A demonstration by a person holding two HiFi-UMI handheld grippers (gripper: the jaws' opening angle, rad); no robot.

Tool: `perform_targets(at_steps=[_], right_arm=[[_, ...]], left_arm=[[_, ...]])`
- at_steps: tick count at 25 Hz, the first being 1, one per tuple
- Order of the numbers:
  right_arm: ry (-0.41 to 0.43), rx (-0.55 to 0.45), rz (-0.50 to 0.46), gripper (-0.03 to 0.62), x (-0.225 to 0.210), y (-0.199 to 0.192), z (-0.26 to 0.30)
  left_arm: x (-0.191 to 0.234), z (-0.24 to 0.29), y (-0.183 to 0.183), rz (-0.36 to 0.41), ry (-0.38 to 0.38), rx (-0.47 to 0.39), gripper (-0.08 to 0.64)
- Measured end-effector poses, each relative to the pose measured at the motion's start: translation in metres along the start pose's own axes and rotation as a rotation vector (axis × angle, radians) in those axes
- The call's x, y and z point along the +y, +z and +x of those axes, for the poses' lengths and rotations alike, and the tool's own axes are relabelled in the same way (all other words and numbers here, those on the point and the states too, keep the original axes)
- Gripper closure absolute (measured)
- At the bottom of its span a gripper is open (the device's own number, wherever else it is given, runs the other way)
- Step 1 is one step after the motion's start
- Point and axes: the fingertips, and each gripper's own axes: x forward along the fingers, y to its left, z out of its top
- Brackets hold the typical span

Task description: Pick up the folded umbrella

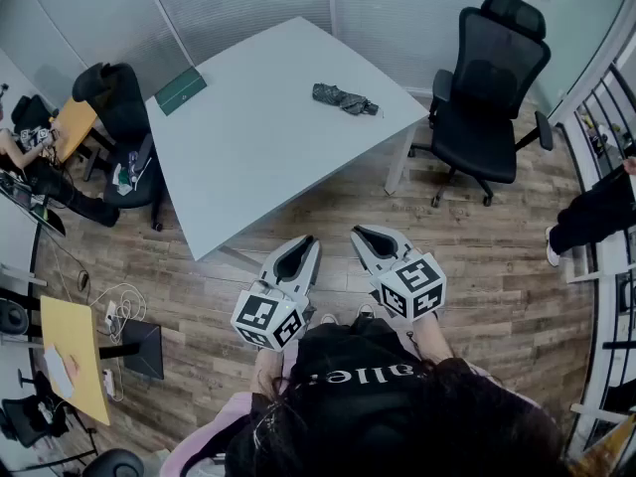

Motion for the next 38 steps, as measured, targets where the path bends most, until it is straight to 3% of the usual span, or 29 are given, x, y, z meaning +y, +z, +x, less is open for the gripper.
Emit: perform_targets(at_steps=[17,28,38], right_arm=[[0.033,-0.042,0.033,0.56,-0.046,0.014,-0.003],[0.061,-0.002,0.078,0.56,-0.078,-0.011,-0.013],[0.075,0.014,0.112,0.56,-0.099,-0.01,0.023]], left_arm=[[-0.008,0.051,0.008,0.014,0.0,-0.019,0.503],[-0.022,0.073,-0.008,0.013,0.034,0.01,0.503],[0.01,0.098,-0.009,0.003,0.052,0.035,0.503]])
